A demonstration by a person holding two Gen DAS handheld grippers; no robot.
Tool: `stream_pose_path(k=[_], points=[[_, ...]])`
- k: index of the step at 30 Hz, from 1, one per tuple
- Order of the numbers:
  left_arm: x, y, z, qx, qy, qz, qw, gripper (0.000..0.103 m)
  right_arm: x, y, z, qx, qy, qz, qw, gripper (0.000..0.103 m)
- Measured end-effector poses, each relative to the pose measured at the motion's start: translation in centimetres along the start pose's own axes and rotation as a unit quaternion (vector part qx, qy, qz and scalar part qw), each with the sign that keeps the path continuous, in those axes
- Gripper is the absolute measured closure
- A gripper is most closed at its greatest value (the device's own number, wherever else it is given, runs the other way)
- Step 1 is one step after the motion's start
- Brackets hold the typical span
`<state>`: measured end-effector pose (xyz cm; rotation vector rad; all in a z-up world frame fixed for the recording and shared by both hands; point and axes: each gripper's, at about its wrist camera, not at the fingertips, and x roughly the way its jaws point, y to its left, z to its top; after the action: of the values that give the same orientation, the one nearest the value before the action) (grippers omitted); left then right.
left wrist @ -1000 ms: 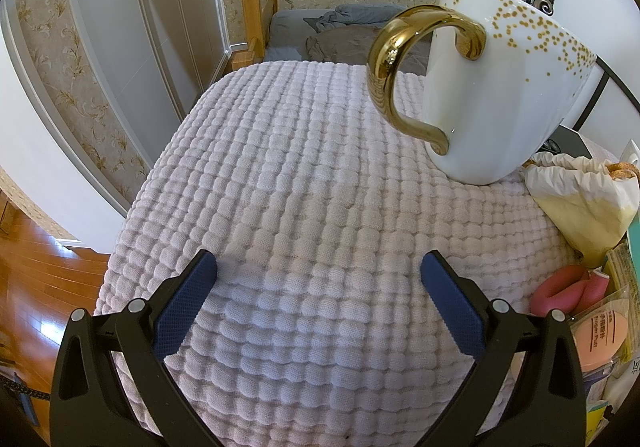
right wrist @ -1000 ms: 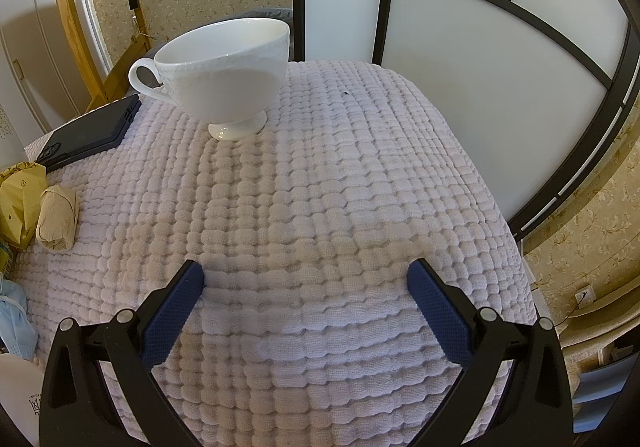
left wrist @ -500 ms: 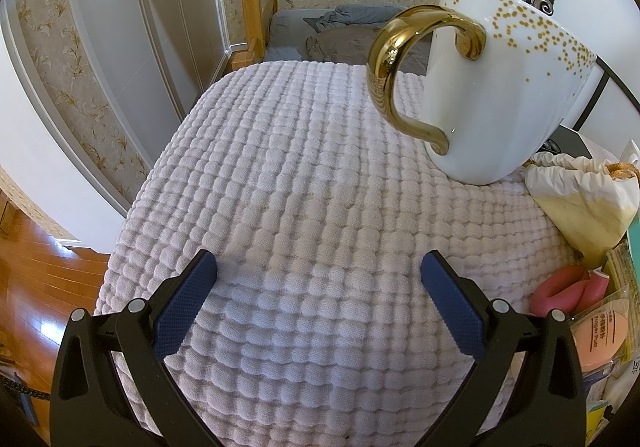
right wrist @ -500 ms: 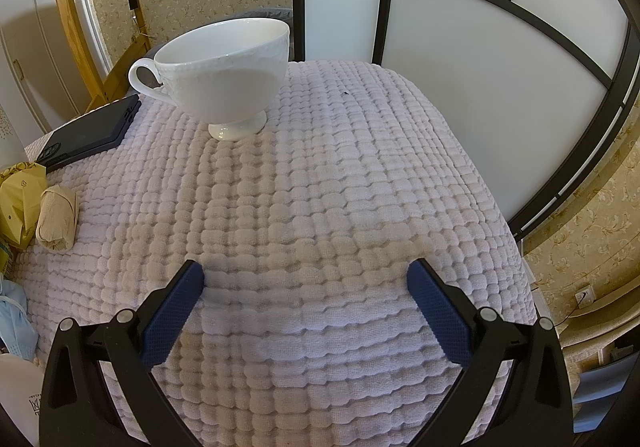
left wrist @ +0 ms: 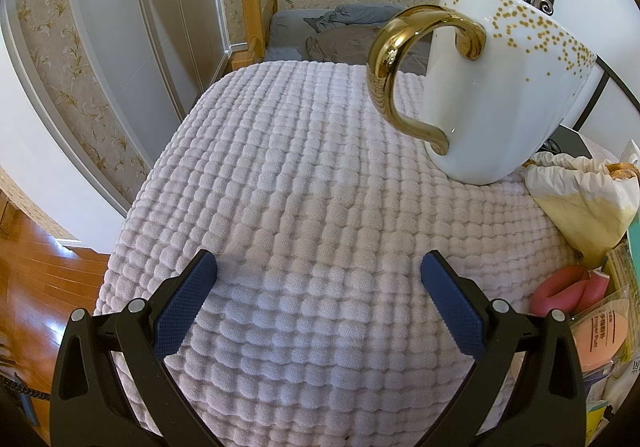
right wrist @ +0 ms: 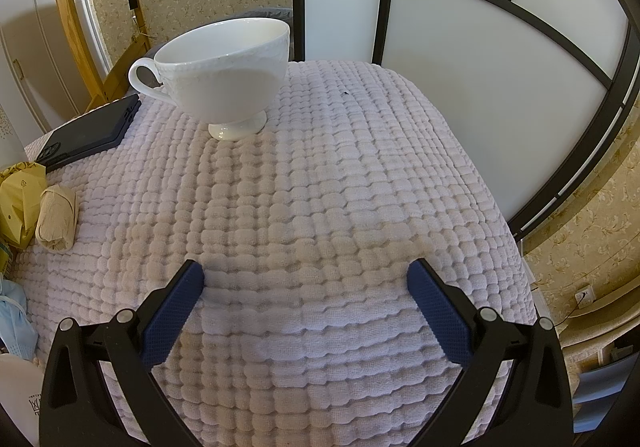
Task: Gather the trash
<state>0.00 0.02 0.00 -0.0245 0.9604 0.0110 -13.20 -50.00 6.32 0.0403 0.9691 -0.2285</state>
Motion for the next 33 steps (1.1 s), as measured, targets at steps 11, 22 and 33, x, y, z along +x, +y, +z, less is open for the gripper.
stream_pose_path(k=[11,22,33], points=[[0.0,0.0,0.0,0.000,0.000,0.000,1.0000,0.001,0.0,-0.1,0.1,0.004,0.000,-0.003,1.000,0.004],[-0.4,0.1,-0.2,0.003,0.006,-0.010,0.9999,0.001,-1.2,0.0,0.3,0.014,0.000,0.025,1.000,0.004],[-12.5,-2.7,-7.9,0.049,-0.028,-0.111,0.9922,0.001,-12.6,5.0,-2.1,-0.018,-0.058,0.146,0.987,0.004]])
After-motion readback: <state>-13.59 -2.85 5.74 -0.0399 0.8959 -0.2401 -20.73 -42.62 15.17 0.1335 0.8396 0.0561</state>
